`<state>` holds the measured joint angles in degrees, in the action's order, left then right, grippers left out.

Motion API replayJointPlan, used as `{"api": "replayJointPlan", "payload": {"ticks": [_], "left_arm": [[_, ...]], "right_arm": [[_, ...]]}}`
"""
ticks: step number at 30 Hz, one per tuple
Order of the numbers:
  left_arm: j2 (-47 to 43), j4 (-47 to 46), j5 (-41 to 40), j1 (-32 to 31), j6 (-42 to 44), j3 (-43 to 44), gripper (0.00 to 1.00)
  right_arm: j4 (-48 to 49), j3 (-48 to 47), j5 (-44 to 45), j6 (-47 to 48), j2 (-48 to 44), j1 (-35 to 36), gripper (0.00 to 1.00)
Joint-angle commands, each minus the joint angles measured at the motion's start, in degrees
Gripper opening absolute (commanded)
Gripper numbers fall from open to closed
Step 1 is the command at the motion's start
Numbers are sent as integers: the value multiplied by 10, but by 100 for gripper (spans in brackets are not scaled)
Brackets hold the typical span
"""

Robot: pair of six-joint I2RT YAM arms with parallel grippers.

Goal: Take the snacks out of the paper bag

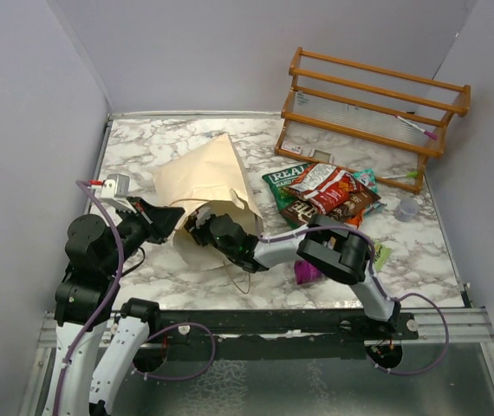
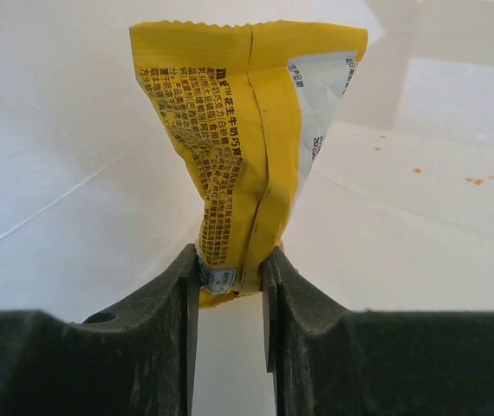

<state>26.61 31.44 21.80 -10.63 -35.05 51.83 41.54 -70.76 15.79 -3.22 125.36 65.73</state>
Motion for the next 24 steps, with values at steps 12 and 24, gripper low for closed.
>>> {"api": "replayJointPlan", "payload": {"ticks": [12,24], "left_arm": [[-1,-63,3,0,-43,10,0],[31,-192,100,0,-80,24,0]], "right_arm": [[-5,98,-161,-7,-131,46,13],[-29,81,-113,11,-113,105,15]]}}
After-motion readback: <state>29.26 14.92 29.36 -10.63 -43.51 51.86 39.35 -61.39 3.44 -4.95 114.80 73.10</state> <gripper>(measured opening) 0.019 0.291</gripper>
